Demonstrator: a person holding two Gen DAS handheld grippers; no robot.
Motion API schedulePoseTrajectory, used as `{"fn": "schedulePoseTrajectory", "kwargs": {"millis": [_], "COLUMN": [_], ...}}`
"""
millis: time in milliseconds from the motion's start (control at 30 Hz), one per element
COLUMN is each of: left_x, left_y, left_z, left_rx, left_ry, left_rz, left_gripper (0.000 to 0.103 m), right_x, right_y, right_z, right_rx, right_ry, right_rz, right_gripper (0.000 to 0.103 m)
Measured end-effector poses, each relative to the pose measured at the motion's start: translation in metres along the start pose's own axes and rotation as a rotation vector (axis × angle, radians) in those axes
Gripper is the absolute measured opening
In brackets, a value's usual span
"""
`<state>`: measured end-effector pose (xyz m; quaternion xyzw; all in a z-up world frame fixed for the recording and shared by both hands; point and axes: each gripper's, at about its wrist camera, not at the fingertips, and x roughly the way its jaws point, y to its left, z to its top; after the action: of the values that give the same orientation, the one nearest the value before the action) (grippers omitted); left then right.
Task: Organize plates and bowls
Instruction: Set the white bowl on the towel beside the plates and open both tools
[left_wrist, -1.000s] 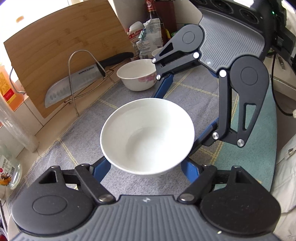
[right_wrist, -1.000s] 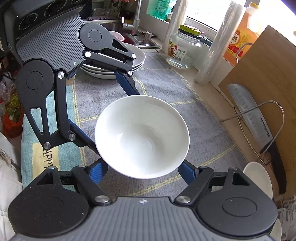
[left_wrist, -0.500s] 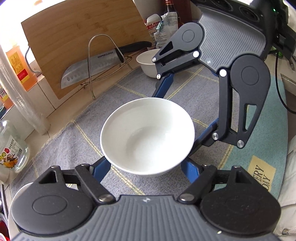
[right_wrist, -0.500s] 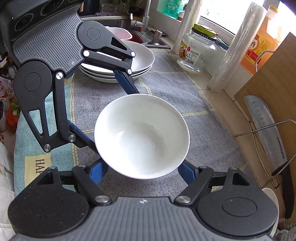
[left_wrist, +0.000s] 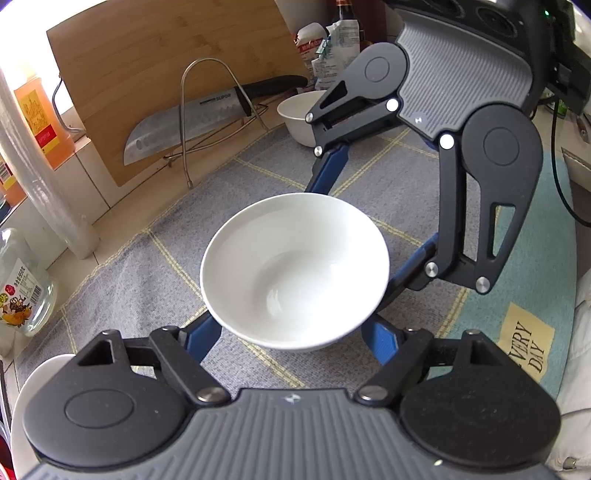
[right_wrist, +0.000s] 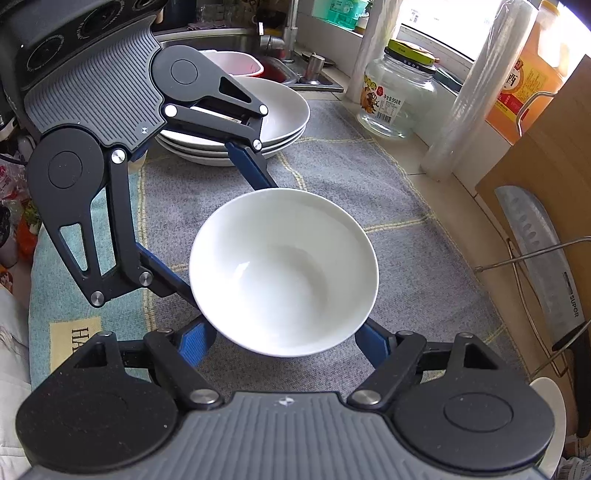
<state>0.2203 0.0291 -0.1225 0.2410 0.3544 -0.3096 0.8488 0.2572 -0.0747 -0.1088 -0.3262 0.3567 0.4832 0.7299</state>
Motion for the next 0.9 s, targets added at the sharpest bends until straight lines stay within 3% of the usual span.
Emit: {"fn": "schedulePoseTrajectory", "kwargs": {"millis": [433, 500, 600, 900], "left_x": [0.007, 0.003, -0.007, -0.041], "left_y": [0.002, 0.001, 0.005, -0.014], "left_z": [-0.001, -0.002, -0.004, 0.007], "left_rx": [-0.021, -0.033, -0.106, -0.227], "left_ry": [0.017, -0.002, -0.022, -0.046], "left_rz": [0.025, 0.041, 0.036, 0.174], "left_gripper": [0.087, 0.093, 0.094, 0.096], "right_x": [0.007, 0.006, -0.002, -0.045], "right_y": [-0.005, -0.004, -0.006, -0.014], "right_z": [0.000, -0.003, -0.008, -0.039], "right_rx": [0.045, 0.050, 0.076, 0.267], "right_ry": [0.012, 0.004, -0.016, -0.096], "right_rz": [0.020, 0.009, -0.009, -0.108], "right_gripper": [0.087, 0.095, 0.098, 0.103]}}
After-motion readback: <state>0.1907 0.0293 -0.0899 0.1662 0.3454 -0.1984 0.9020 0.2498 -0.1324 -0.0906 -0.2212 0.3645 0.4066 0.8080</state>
